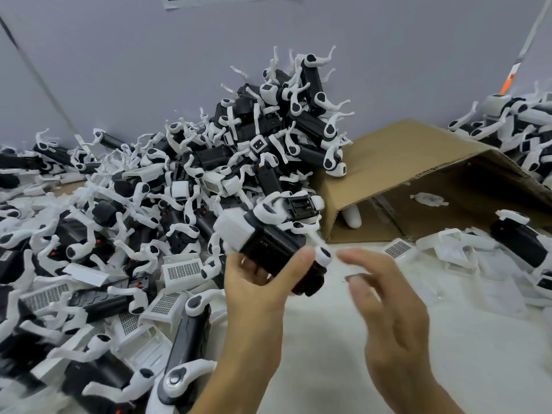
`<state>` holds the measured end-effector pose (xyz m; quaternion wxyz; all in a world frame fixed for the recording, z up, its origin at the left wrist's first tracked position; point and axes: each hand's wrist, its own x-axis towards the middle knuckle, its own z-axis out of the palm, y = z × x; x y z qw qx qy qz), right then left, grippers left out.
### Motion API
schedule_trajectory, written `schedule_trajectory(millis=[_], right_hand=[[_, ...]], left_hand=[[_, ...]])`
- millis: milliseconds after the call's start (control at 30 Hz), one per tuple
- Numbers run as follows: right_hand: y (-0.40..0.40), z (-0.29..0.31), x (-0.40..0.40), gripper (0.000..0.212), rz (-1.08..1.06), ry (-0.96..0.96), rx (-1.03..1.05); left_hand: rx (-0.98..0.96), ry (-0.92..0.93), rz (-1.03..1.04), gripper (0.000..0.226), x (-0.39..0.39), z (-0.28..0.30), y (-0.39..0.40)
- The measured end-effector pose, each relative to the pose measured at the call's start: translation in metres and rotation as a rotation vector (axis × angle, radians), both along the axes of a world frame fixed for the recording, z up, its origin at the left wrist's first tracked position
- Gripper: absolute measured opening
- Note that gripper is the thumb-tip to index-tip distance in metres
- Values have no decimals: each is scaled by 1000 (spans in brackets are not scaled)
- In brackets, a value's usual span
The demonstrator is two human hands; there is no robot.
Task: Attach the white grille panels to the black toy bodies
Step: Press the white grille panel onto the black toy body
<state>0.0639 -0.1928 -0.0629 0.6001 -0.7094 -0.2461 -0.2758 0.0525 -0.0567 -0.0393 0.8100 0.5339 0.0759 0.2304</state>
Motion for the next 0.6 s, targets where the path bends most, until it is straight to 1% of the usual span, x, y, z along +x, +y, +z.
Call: schedule_trajectory(millis=[33, 67, 100, 133, 167, 233, 300, 367, 467, 533, 600], right_hand=[[2, -2, -2, 41, 39, -9, -80], [5, -5, -3, 57, 65, 9, -159], [7, -8, -3, 73, 68, 50, -232], [10, -11, -4, 84, 59, 110, -282], [11, -12, -3, 87, 48, 172, -296], [10, -14, 2, 79, 38, 273, -210], [5, -13, 7, 73, 35, 329, -140], [4, -13, 10, 69, 25, 322, -133], [3, -8, 11, 68, 31, 301, -195], [-3, -3, 15, 60, 124, 348, -255], [-13, 0, 22, 51, 134, 357, -277]], left_hand=[[45, 19, -5, 44, -2, 1, 0], [81, 50, -15, 36, -3, 3, 1], [102, 86, -40, 33, -3, 4, 2], [98, 122, -88, 32, -3, 3, 4], [67, 154, -160, 32, -3, 4, 6], [51, 215, -307, 34, -5, 5, 6], [85, 270, -356, 40, -5, 3, 5], [76, 293, -342, 36, -5, 0, 4], [79, 260, -287, 29, -5, 1, 5], [120, 222, -247, 24, -4, 1, 6], [80, 205, -190, 28, -2, 0, 7]])
